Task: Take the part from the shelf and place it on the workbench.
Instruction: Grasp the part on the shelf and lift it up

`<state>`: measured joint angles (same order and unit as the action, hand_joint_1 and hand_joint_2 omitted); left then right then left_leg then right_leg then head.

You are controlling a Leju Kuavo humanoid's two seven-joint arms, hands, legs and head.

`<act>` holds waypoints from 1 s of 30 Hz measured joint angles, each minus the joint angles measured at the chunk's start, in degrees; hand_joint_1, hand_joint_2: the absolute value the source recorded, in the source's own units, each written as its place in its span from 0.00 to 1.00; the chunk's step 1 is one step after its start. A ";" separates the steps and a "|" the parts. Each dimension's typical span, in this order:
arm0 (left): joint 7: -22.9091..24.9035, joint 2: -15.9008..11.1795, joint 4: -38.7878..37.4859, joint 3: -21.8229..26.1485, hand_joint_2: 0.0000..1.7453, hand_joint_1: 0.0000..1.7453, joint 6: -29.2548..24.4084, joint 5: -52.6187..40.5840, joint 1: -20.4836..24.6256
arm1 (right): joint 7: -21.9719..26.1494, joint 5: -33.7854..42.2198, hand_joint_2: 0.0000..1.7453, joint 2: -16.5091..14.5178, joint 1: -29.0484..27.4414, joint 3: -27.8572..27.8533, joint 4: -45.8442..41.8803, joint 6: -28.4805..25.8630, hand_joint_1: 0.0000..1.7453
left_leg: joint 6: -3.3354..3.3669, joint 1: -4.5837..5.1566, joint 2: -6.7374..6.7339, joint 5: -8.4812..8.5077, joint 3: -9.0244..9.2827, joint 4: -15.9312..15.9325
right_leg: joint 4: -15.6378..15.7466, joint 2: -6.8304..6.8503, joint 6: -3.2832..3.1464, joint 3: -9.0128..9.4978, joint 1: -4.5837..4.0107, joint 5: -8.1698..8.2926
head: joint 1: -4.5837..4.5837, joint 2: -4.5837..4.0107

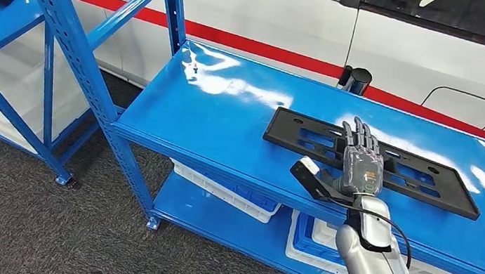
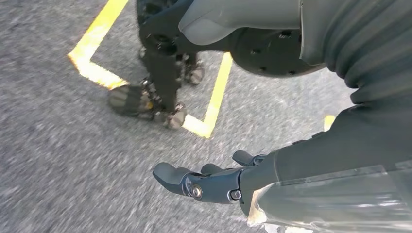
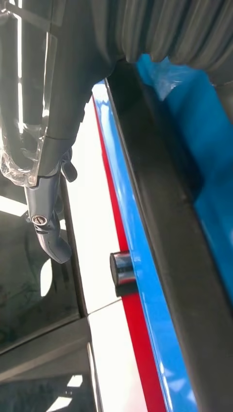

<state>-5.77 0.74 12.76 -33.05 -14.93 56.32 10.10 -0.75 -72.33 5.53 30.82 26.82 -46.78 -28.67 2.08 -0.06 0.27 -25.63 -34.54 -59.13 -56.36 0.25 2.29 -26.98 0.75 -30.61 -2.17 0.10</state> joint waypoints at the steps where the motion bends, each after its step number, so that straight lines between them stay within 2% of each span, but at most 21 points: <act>1: -1.05 0.08 -0.01 0.22 1.00 0.00 -0.38 -0.19 -0.25 | -0.08 -0.27 1.00 0.07 0.35 -0.08 0.58 -0.20 0.00 | 0.00 0.00 0.00 0.00 0.00 0.00 | 0.00 0.00 0.00 0.00 0.00 0.00 | 0.00 -0.01; 6: -5.00 0.26 -0.02 0.72 1.00 0.00 -1.75 -1.28 -1.04 | -0.68 -1.52 1.00 0.37 1.55 -0.24 2.29 -0.49 0.00 | 0.00 0.00 0.00 0.00 0.00 0.00 | 0.01 0.00 0.00 -0.03 0.00 0.00 | 0.01 0.00; 14: -5.05 0.26 -0.01 1.93 1.00 0.00 -1.78 -2.00 -1.12 | -2.92 -4.64 1.00 0.35 3.01 -0.24 4.08 -0.91 0.00 | 0.00 0.00 0.00 0.00 0.00 0.00 | 0.00 0.00 0.00 0.00 -0.01 0.00 | 0.01 0.00; 18: -5.05 0.26 -0.01 2.09 1.00 0.00 -1.45 -2.27 -1.12 | -3.20 -4.91 1.00 0.35 3.56 -0.24 4.75 -0.90 1.00 | 0.00 0.00 0.00 0.00 -0.01 0.00 | 0.00 0.00 0.00 -0.01 0.00 0.00 | 0.01 0.00; 30: -4.05 0.28 0.00 2.53 1.00 0.00 1.09 -2.22 -1.14 | -2.08 -4.40 1.00 0.23 4.31 -0.17 6.82 1.67 1.00 | 0.00 0.00 0.01 0.00 -0.01 0.00 | 0.00 0.00 0.00 0.00 -0.01 0.00 | 0.01 0.00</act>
<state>-9.81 1.03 12.76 -30.52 -13.85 54.10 8.96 -2.84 -76.73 5.76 35.13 26.65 -39.96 -26.99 2.08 -0.06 0.28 -25.63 -34.55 -59.13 -56.36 0.25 2.29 -26.98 0.74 -30.61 -2.16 0.10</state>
